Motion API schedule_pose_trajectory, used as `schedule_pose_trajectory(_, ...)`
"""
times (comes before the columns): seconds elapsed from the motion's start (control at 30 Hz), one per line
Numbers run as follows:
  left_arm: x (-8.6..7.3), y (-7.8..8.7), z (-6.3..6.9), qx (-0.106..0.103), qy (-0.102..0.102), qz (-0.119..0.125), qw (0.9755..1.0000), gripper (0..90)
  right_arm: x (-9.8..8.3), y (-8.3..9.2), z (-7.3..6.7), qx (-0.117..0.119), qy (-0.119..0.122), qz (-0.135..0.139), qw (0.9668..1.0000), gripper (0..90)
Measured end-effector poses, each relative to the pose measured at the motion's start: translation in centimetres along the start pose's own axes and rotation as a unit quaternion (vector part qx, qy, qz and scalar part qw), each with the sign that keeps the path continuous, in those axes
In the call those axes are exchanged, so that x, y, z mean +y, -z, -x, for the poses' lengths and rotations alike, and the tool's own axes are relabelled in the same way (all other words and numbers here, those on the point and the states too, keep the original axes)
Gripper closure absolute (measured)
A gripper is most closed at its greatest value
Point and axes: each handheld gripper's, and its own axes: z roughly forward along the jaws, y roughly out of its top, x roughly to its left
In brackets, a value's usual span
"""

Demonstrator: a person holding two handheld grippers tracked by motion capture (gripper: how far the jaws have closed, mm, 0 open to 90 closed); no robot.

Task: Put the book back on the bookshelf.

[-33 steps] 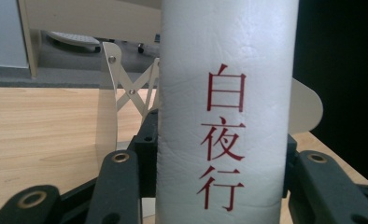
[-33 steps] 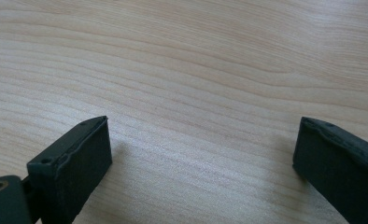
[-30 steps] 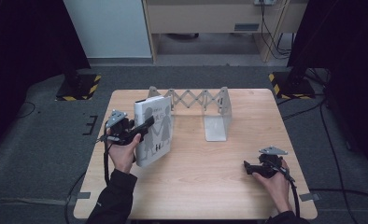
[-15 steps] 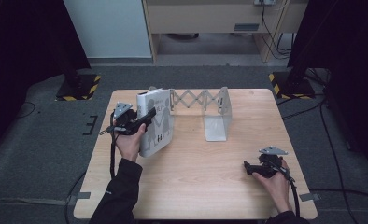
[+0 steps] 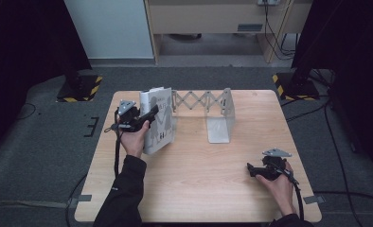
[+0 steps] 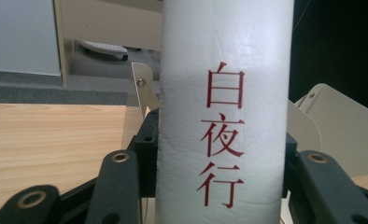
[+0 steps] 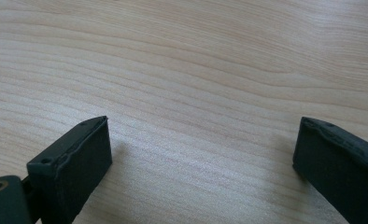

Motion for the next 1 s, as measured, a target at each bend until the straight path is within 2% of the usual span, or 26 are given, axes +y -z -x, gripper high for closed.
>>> schedule_pose_trajectory(0.13, -0.3, -0.7, 0.3, 0.01, -0.009, -0.002, 0.9999, 52.1, 0.0, 0.0, 0.0, 0.0, 0.0, 0.0, 1.0, 4.7)
schedule_pose_trajectory(0.33, -0.5, -1.0, 0.2, 0.01, -0.011, -0.001, 0.9999, 52.0, 0.0, 0.0, 0.0, 0.0, 0.0, 0.0, 1.0, 4.7)
schedule_pose_trajectory(0.53, -0.9, -0.7, 0.4, 0.005, -0.029, 0.007, 0.9996, 51.8, 0.0, 0.0, 0.0, 0.0, 0.0, 0.0, 1.0, 4.8)
schedule_pose_trajectory(0.67, -1.5, 0.2, 0.5, 0.0, -0.05, 0.004, 0.9988, 51.1, 0.0, 0.0, 0.0, 0.0, 0.0, 0.0, 1.0, 4.8)
schedule_pose_trajectory(0.7, -1.5, 0.2, 0.5, 0.0, -0.05, 0.004, 0.9988, 51.1, 0.0, 0.0, 0.0, 0.0, 0.0, 0.0, 1.0, 4.8)
schedule_pose_trajectory(0.77, -2.0, 1.0, 0.6, -0.007, -0.06, 0.0, 0.9982, 51.0, 0.0, 0.0, 0.0, 0.0, 0.0, 0.0, 1.0, 4.8)
schedule_pose_trajectory(1.0, -3.2, 3.0, 0.6, -0.004, -0.067, -0.007, 0.9977, 51.1, 0.0, 0.0, 0.0, 0.0, 0.0, 0.0, 1.0, 4.7)
